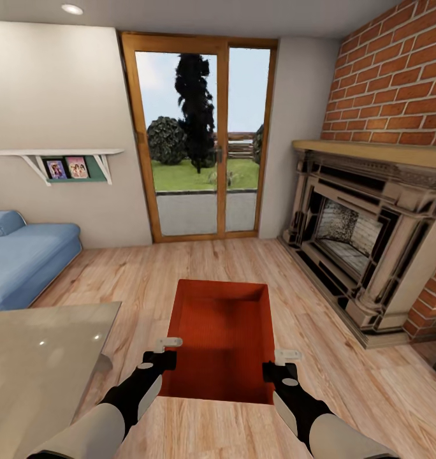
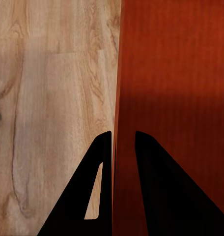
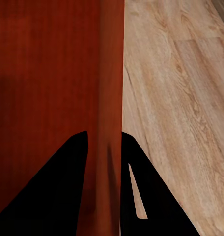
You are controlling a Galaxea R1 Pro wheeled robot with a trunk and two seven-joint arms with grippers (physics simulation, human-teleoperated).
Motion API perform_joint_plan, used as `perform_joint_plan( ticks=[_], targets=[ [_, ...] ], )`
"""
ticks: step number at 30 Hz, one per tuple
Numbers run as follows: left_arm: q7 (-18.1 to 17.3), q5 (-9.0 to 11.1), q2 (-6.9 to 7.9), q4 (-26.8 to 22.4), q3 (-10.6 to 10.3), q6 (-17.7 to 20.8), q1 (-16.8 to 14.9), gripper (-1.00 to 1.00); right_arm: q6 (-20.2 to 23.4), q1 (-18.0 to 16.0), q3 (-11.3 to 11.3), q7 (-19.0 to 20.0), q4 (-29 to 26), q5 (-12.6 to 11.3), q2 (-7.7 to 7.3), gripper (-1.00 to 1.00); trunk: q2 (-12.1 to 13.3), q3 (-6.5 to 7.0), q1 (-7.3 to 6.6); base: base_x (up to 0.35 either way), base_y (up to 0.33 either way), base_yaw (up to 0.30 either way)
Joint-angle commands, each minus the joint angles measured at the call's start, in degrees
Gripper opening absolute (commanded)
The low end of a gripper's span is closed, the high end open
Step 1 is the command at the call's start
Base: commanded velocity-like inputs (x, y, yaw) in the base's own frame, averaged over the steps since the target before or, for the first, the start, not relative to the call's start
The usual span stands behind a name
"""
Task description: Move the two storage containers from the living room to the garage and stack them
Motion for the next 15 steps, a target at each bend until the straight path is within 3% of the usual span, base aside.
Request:
perform_joint_plan(
  ticks=[1, 15],
  targets=[
    [0.83, -0.27, -0.03, -0.29, 0.12, -0.34, -0.04, -1.0, -0.22, -0.01, -0.1, -0.22, 0.24, -1.24, 0.09, -1.0, -0.04, -0.06, 0.0, 0.0, 0.0, 0.0],
    [0.83, -0.27, -0.03, -0.29, 0.12, -0.34, -0.04, -1.0, -0.18, -0.03, -0.05, -0.22, 0.24, -1.23, 0.09, -1.0, -0.04, -0.05, 0.0, 0.0, 0.0, 0.0]
  ],
)
